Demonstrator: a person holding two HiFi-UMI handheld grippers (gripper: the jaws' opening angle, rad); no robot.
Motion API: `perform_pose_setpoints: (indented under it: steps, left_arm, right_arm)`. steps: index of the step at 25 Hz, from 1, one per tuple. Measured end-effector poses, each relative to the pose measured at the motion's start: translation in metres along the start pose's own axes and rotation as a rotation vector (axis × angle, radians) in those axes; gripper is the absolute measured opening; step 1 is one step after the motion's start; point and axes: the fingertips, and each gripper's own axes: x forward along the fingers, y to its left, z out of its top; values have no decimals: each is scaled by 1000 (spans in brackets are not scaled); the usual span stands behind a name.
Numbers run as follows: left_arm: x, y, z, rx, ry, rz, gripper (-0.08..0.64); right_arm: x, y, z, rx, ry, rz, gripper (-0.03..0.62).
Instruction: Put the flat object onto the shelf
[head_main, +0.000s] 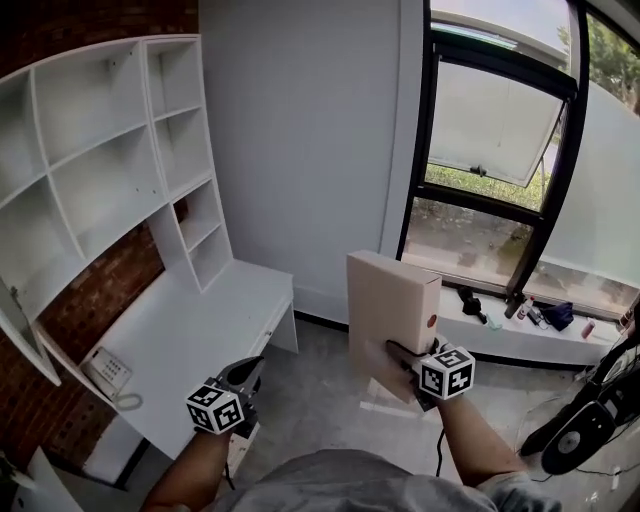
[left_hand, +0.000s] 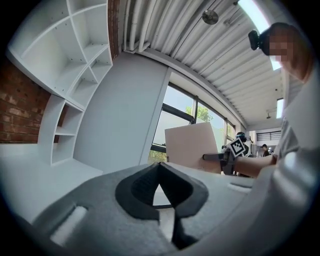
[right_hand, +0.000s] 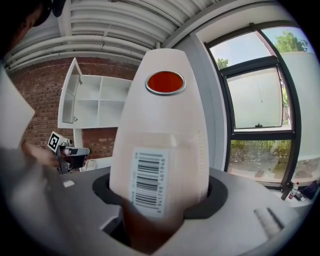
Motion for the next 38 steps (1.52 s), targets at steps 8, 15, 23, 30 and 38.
perform_pose_setpoints:
  steps: [8,15,23,30,38]
  left_arm:
    - [36,90,26,-11,-9,12,-2]
    - [78,142,34,-19,-15,67,-2]
    - [163,171,51,-9,-64,186,-2]
    - [219,192,54,-19,-66,226,-2]
    - [224,237,79,10,-64,201,-2]
  right_arm:
    - [86,-18,17,14,33,-21,310]
    - [147,-61,31,14,34,6,310]
    - [219,-151,65,-12,28,96,310]
    - [271,-202,88,-39,25,135,310]
    - [297,-193,100,-32,14,107,307]
